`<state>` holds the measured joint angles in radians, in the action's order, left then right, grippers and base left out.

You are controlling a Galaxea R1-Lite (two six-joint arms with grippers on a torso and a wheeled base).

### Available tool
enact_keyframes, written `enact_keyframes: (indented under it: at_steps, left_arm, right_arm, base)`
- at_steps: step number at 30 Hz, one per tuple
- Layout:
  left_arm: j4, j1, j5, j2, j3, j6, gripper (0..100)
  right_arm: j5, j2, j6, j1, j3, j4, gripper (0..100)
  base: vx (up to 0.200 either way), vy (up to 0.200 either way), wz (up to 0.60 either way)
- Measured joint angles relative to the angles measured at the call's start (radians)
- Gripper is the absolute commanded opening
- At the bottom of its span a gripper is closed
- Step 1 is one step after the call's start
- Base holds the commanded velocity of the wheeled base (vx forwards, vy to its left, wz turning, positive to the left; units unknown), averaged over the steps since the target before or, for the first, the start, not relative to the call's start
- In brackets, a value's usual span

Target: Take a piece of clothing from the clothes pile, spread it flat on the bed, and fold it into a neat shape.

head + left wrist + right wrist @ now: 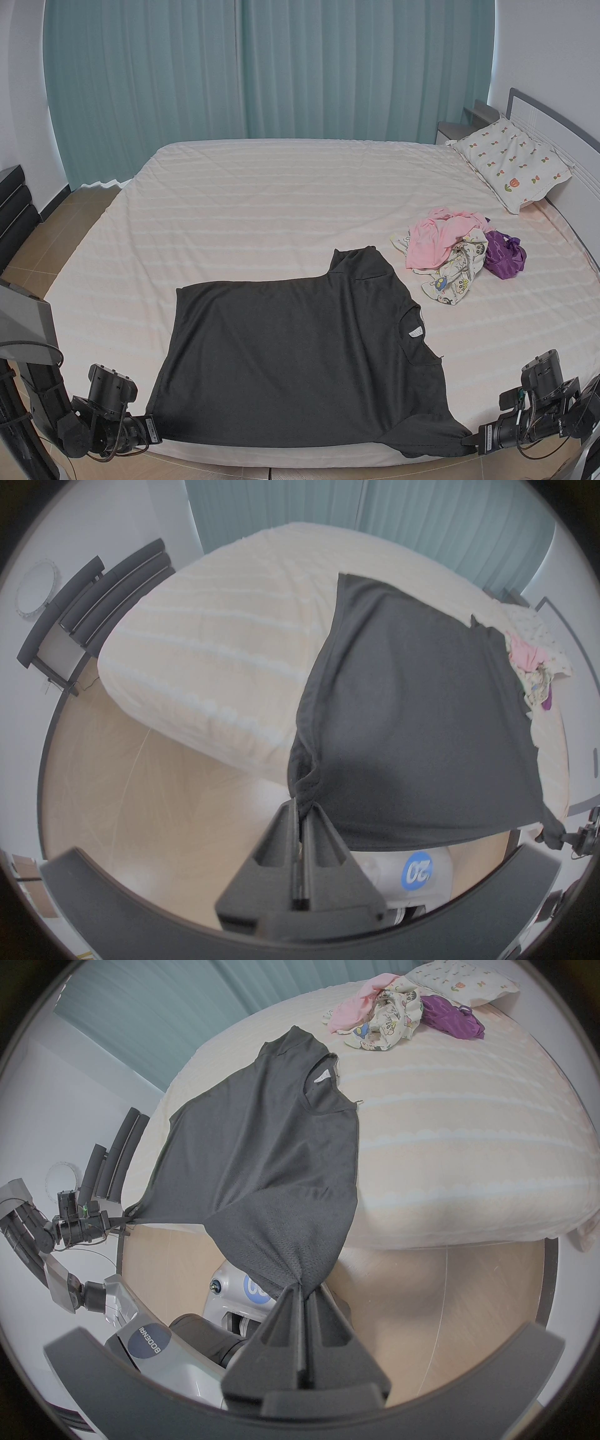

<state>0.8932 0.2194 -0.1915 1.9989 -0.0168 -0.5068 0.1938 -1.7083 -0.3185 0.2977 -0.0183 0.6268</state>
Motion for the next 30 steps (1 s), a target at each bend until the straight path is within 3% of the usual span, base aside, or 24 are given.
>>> enact_keyframes:
  at_steps: [12, 20, 30]
  left_arm:
    - [0.208, -0.033, -0.002, -0.014, -0.036, -0.006, 0]
    - [0.209, -0.065, -0.002, -0.007, -0.126, -0.009, 0]
    - [0.144, -0.072, 0.002, 0.006, -0.110, 0.022, 0]
  right_arm:
    - [0.001, 0.046, -0.003, -0.029, -0.153, -0.011, 0]
    - [0.002, 0.023, -0.004, -0.031, -0.286, -0.049, 0]
    - [0.001, -0.015, 0.000, -0.030, -0.407, -0.133, 0]
  base:
    - [0.000, 0.000, 0.00]
    - [0.000, 0.000, 0.00]
    - [0.000, 0.000, 0.00]
